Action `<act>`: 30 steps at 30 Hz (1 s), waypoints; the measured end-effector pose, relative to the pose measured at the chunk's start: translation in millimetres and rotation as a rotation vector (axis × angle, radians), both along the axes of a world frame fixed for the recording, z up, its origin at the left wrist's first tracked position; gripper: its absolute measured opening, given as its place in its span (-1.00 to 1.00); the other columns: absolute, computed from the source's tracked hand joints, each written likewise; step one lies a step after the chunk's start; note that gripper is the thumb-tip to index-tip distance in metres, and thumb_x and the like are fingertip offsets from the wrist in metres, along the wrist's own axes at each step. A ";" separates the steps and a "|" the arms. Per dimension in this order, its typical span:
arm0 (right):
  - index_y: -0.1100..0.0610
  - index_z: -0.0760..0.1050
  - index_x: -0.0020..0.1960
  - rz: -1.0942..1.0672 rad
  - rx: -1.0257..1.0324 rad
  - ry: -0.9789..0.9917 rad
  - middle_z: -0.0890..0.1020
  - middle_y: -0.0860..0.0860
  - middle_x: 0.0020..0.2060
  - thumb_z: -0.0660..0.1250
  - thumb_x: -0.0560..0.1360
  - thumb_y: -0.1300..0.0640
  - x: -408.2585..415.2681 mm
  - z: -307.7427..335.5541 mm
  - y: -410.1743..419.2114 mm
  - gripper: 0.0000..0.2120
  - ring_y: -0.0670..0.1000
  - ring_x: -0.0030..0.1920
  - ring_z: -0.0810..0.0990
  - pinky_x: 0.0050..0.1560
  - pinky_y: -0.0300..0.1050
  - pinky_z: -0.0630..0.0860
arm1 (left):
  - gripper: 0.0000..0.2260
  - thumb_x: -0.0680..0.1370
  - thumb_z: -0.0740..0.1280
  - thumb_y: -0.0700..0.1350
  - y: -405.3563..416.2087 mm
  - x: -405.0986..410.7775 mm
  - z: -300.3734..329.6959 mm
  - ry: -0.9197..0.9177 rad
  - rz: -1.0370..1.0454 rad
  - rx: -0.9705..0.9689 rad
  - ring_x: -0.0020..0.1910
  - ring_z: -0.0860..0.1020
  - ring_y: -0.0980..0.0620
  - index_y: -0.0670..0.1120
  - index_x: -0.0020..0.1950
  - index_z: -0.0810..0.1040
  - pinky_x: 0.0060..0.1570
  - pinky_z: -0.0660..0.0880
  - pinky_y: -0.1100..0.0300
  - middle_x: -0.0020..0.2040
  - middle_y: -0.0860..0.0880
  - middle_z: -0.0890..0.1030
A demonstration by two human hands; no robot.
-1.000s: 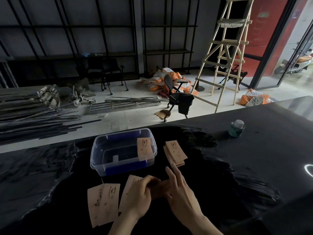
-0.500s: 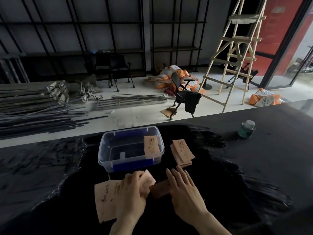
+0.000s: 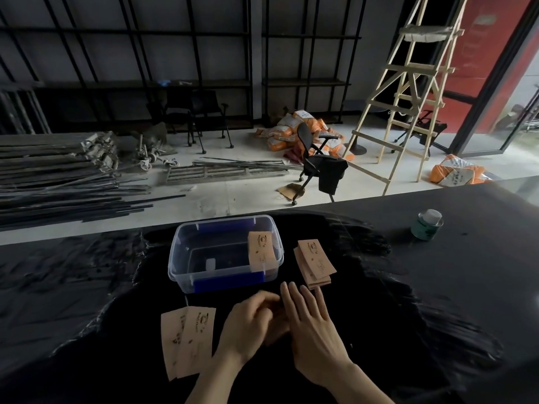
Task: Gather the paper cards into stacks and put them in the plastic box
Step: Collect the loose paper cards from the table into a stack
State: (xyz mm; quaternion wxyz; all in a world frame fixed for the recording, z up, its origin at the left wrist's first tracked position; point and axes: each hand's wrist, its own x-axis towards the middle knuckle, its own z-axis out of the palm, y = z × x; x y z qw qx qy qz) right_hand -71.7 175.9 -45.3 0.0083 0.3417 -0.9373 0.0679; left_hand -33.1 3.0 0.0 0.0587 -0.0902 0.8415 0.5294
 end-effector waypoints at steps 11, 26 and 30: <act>0.03 0.48 0.37 0.073 -0.192 0.046 0.64 -0.03 0.21 0.24 0.55 -0.06 -7.6 8.3 8.4 -0.58 0.04 0.21 0.61 0.23 -0.01 0.55 | -0.59 0.49 0.43 -0.20 -1.5 11.0 0.8 0.185 0.017 -0.187 0.07 0.63 0.26 0.22 0.16 0.40 0.17 0.64 0.18 0.05 0.22 0.63; 0.01 0.53 0.13 0.068 -0.285 0.109 0.62 -0.08 0.02 0.08 0.65 -0.23 -0.2 3.5 -14.3 -0.61 0.01 0.07 0.58 0.15 -0.06 0.53 | -0.51 0.50 0.50 -0.10 -68.6 48.5 -5.9 0.024 0.429 -0.523 0.11 0.64 0.14 0.28 0.28 0.39 0.03 0.64 0.10 0.15 0.22 0.60; 0.08 0.54 0.18 0.050 -0.291 0.184 0.67 0.00 0.11 0.25 0.60 -0.13 5.0 3.6 -15.7 -0.67 0.08 0.21 0.63 0.23 0.02 0.59 | -0.74 0.60 0.39 -0.12 -56.5 27.9 13.9 0.097 0.196 -0.417 0.06 0.64 0.26 0.25 0.16 0.58 0.13 0.61 0.25 0.04 0.32 0.67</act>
